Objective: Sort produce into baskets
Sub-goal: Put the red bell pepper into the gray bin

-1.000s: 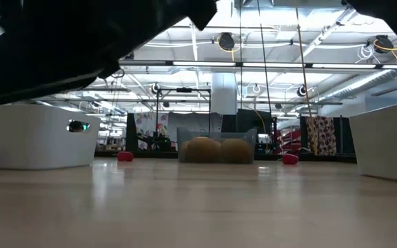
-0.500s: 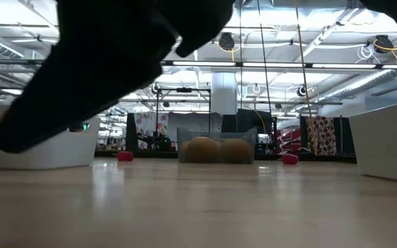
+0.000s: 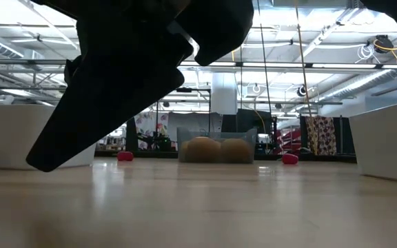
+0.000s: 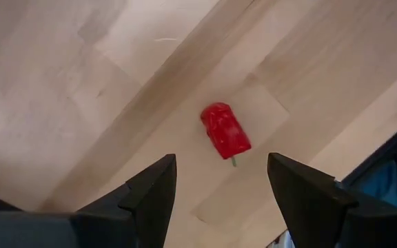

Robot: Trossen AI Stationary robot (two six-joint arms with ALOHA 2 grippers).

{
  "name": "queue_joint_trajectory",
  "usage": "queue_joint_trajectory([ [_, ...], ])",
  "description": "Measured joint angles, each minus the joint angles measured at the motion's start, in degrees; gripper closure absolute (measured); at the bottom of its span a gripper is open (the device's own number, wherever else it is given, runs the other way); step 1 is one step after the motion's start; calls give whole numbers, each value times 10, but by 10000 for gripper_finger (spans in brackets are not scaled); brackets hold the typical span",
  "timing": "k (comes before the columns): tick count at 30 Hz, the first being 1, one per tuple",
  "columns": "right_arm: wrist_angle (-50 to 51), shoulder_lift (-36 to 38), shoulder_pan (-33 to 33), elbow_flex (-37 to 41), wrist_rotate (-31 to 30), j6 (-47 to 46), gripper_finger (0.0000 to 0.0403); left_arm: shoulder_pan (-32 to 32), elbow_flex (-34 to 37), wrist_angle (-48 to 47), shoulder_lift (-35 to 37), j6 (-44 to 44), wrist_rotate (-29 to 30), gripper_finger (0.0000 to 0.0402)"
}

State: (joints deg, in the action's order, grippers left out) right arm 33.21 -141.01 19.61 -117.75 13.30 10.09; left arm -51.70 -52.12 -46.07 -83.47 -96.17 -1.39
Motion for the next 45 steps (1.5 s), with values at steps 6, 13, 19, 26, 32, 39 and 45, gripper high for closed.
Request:
queue_joint_trajectory([
  [6, 0, 0, -3, 0, 0, 0, 220, 0, 0, 13, -12, -63, 1, 167],
  [13, 0, 0, -3, 0, 0, -10, 220, 3, 0, 38, -36, -126, -23, 167],
  [19, 0, 0, -3, 0, 0, -9, 220, 7, 0, 50, -66, -125, -31, 167],
  [26, 0, 0, -3, 0, 0, 5, 220, 7, 0, 91, -85, -125, -32, 167],
  [32, -1, 0, -3, 0, 0, 11, 220, 7, 0, 98, -108, -124, -31, 167],
  [39, -1, 0, -4, 0, 0, 11, 220, 8, 0, 98, -120, -95, -31, 167],
  [45, 0, 0, -4, 0, 0, 10, 220, 16, 0, 96, -120, -53, -31, 184],
])
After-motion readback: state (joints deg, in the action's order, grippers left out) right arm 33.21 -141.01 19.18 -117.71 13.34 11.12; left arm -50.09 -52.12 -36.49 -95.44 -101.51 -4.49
